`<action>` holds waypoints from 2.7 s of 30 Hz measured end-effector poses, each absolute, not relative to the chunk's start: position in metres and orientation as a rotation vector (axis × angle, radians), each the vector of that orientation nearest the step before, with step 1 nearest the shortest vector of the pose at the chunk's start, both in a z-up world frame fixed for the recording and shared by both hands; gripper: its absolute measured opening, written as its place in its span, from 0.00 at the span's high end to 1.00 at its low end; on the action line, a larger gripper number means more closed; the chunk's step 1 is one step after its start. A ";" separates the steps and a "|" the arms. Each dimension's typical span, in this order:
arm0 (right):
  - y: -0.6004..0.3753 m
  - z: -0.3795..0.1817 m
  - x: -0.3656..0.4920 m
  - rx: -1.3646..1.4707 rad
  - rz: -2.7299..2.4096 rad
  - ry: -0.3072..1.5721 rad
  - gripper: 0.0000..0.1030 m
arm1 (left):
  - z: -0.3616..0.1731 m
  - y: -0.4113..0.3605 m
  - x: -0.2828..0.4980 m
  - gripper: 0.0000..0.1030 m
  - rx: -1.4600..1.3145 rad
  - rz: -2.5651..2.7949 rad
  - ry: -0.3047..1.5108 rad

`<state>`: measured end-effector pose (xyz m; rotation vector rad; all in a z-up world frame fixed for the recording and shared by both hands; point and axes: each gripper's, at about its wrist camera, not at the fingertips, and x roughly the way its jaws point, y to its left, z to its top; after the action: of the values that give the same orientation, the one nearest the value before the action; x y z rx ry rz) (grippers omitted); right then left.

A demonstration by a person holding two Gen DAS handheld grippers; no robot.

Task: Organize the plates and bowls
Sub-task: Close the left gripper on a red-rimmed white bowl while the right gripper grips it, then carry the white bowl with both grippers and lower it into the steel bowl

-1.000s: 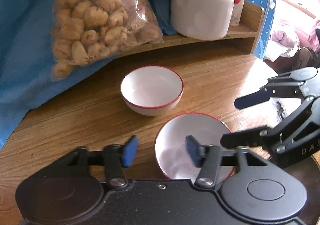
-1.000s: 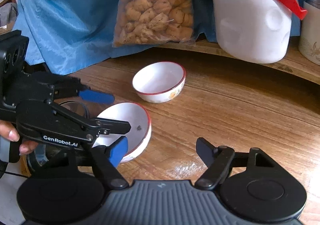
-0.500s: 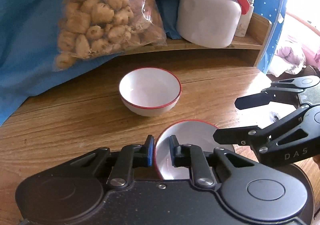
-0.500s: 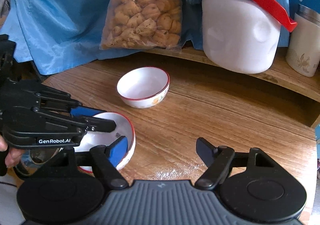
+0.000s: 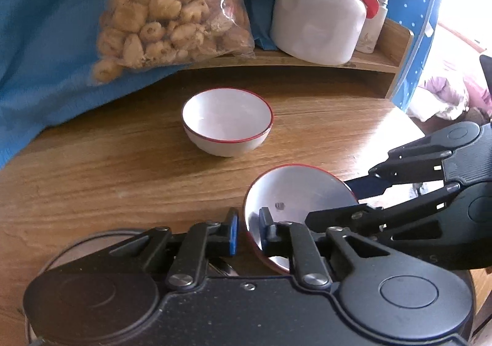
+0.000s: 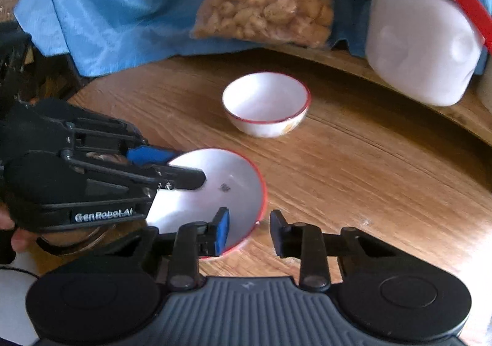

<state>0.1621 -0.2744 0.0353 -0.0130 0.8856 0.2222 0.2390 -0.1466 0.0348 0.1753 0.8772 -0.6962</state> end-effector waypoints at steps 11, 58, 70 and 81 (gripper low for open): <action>-0.274 0.037 0.156 0.028 0.182 0.854 0.84 | 0.037 -0.139 0.243 0.91 0.018 -0.635 0.914; -0.273 0.086 0.018 0.098 0.136 0.728 0.89 | 0.087 -0.123 0.117 0.89 -0.017 -0.728 0.826; -0.277 0.070 0.025 0.112 0.160 0.788 0.89 | 0.073 -0.124 0.119 0.89 0.006 -0.730 0.907; -0.276 0.066 0.036 0.106 0.173 0.814 0.89 | 0.066 -0.124 0.130 0.89 0.001 -0.718 0.929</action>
<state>0.0356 -0.2755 0.0657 0.1056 0.8144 0.1733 0.1296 -0.1241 0.0657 0.0011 0.9291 -0.7178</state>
